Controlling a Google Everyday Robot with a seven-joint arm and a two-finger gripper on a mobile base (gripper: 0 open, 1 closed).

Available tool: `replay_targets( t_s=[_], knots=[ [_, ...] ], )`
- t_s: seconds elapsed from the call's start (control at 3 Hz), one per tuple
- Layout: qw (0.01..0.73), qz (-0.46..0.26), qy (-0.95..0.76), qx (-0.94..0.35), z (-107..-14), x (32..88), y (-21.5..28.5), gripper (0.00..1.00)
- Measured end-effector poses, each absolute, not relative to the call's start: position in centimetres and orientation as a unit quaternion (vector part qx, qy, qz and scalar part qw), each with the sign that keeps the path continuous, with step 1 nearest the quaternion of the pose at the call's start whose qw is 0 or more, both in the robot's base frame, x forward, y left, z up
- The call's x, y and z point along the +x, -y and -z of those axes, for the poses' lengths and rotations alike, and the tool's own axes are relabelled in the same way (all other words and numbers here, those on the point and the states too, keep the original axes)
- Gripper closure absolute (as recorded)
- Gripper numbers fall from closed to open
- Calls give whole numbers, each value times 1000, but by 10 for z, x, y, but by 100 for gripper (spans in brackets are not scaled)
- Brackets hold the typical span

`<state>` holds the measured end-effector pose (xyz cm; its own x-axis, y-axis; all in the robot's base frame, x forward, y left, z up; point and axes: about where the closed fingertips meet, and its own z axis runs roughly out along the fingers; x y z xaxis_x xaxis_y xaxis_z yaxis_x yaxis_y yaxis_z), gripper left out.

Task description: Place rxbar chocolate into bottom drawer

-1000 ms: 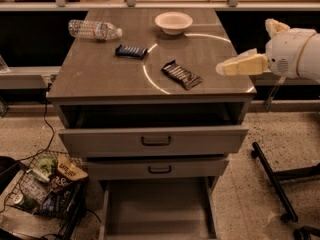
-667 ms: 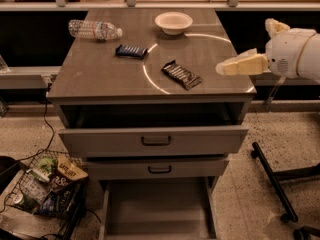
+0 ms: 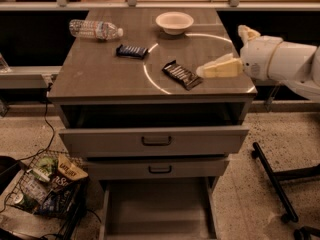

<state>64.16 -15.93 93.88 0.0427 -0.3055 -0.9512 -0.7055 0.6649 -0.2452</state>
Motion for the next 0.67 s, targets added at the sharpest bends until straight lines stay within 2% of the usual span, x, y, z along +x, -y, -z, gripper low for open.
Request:
replay_targets(
  t_s=[0.67],
  knots=[
    [608, -198, -656, -401, -913, 670, 126, 0]
  ],
)
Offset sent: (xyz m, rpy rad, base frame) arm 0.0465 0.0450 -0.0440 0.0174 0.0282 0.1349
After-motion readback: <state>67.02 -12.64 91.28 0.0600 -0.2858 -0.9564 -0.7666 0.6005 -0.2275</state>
